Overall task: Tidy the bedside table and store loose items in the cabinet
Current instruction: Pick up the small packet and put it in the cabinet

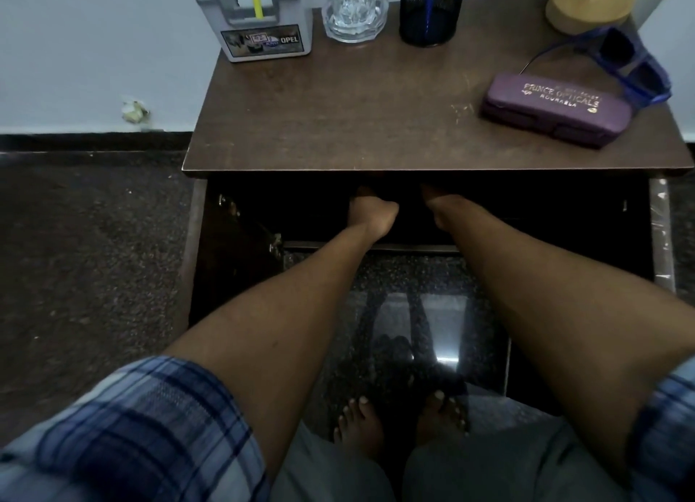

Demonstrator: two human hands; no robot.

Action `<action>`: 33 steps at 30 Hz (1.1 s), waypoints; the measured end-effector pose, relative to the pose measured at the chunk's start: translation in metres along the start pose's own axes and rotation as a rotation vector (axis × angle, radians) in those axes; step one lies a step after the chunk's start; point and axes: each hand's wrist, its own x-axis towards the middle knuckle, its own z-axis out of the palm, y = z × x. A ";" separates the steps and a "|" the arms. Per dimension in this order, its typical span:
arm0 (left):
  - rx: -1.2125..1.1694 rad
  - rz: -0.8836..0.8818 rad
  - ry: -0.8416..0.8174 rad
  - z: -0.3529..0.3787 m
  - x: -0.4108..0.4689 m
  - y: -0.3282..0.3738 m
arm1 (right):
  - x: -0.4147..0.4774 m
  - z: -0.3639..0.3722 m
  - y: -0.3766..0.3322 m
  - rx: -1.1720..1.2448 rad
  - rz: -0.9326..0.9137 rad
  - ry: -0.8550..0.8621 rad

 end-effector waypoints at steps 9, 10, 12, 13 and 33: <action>0.003 -0.014 -0.001 0.004 -0.002 0.001 | -0.006 0.000 -0.004 -0.072 -0.067 -0.061; 0.003 -0.019 -0.008 0.004 -0.004 0.002 | -0.007 -0.001 -0.003 -0.072 -0.079 -0.057; 0.001 -0.021 -0.020 0.004 -0.005 0.003 | -0.010 -0.003 -0.003 -0.069 -0.086 -0.063; 0.001 -0.018 -0.027 0.003 -0.006 0.003 | -0.011 -0.004 -0.003 -0.066 -0.083 -0.058; -0.127 0.134 -0.136 -0.022 -0.092 0.008 | -0.102 -0.056 -0.007 -0.295 -0.298 0.074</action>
